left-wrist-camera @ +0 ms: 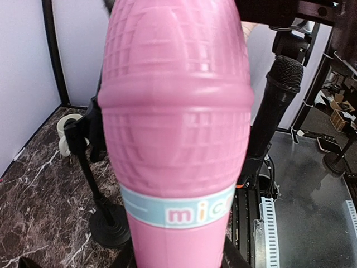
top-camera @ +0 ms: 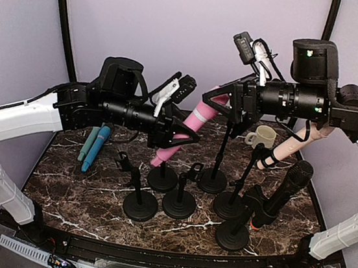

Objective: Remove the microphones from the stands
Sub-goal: Pass from the right arm to the left, then place the microphone at the center of the board.

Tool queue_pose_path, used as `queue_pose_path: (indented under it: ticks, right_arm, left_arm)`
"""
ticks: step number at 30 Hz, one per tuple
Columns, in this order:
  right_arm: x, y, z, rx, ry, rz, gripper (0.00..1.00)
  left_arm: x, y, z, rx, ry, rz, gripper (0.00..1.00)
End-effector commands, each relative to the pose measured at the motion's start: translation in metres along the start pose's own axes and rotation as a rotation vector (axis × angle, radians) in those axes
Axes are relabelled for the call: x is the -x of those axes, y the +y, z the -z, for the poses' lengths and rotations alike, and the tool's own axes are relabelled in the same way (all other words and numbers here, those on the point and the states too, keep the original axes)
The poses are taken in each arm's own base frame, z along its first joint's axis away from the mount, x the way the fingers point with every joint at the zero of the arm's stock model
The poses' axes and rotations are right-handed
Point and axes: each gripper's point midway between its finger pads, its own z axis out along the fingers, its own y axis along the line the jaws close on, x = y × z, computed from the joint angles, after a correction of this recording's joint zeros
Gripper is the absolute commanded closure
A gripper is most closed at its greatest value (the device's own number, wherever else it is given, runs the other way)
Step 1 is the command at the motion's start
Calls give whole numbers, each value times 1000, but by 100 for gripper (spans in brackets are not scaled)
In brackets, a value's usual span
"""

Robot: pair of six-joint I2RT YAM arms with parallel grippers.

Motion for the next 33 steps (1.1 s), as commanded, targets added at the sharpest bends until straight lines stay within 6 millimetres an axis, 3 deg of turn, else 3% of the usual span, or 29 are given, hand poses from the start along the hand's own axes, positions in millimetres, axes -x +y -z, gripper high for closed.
queue_pose_path:
  ticks: [1, 8, 11, 15, 20, 25, 33]
  right_arm:
    - [46, 3, 30, -2, -199, 37, 22]
    - [64, -6, 44, -63, -278, 76, 20]
    - [67, -11, 46, -96, -288, 82, 20]
    - [70, -13, 47, -108, -296, 92, 21]
    - [69, -14, 47, -110, -295, 96, 22]
    - [65, -13, 43, -94, -282, 84, 22]
    - [57, -16, 33, -96, -263, 67, 23]
  left_arm:
    - [5, 27, 28, 132, -2, 93, 100]
    - [10, 82, 73, 325, 11, 182, 100]
    - [-1, 123, 105, 451, 15, 253, 100]
    - [-44, 170, 137, 591, 66, 388, 100]
    - [-133, 209, 152, 689, 170, 586, 100]
    - [-197, 226, 156, 788, 295, 656, 100]
    - [-256, 243, 144, 836, 429, 716, 95]
